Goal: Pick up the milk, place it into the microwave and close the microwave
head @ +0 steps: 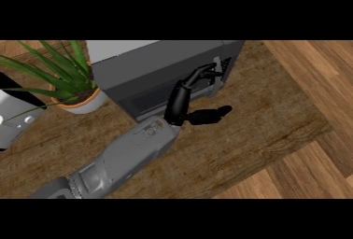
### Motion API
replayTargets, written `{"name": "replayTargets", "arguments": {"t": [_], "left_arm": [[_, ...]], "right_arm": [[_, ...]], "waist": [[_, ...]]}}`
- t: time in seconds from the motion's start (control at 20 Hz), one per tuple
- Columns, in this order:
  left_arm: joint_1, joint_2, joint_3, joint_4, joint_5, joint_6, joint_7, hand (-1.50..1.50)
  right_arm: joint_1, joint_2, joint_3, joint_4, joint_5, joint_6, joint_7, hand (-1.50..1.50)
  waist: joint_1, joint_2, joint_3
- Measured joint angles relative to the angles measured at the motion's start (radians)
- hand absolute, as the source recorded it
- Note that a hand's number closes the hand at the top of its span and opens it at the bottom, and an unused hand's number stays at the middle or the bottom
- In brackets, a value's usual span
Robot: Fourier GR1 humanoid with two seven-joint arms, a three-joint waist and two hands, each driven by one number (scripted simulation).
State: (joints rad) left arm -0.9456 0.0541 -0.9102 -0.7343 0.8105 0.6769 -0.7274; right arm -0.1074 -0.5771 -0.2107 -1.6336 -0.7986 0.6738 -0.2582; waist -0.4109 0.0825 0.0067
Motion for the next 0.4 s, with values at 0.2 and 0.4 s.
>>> {"name": "replayTargets", "arguments": {"t": [0.2,0.4], "left_arm": [[-0.025,-0.011,-0.03,0.028,-0.022,0.025,0.025,-1.5],[-0.045,-0.025,-0.043,0.046,-0.027,0.043,0.052,-1.5]], "right_arm": [[0.004,-0.009,-0.006,-0.001,-0.009,-0.001,0.007,-1.5],[0.009,-0.016,-0.014,-0.003,-0.016,-0.005,0.011,-1.5]], "waist": [[0.015,-0.008,0.004],[0.029,-0.012,0.005]]}}
